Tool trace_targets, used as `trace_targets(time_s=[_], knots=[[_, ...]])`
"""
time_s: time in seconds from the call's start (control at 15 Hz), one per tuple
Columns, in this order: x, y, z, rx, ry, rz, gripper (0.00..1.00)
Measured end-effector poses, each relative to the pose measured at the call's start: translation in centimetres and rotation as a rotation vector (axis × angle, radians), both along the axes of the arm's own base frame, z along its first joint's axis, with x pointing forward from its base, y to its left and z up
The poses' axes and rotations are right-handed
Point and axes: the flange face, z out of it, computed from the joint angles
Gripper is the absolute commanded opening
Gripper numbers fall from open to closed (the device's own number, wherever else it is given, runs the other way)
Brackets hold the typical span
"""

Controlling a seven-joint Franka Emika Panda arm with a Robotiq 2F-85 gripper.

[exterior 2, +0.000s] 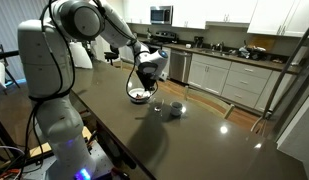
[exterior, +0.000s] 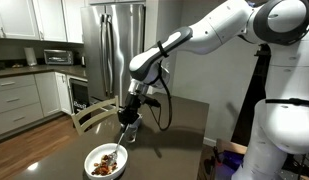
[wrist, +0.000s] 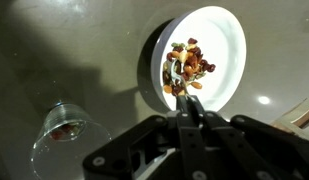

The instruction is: Use the spoon to transfer one spoon of contents from the bowl to the glass cup

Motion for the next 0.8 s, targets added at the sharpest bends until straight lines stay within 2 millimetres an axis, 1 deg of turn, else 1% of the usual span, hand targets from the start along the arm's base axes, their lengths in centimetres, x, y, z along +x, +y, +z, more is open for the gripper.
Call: trace_targets(time_s=[0.4,0.8], knots=[[-0.2,1.0,-1.3,0.073,0.007,0.004,0.04],[-0.3,0.7,-3.1,0.162,0.029,-0.013,0.04]])
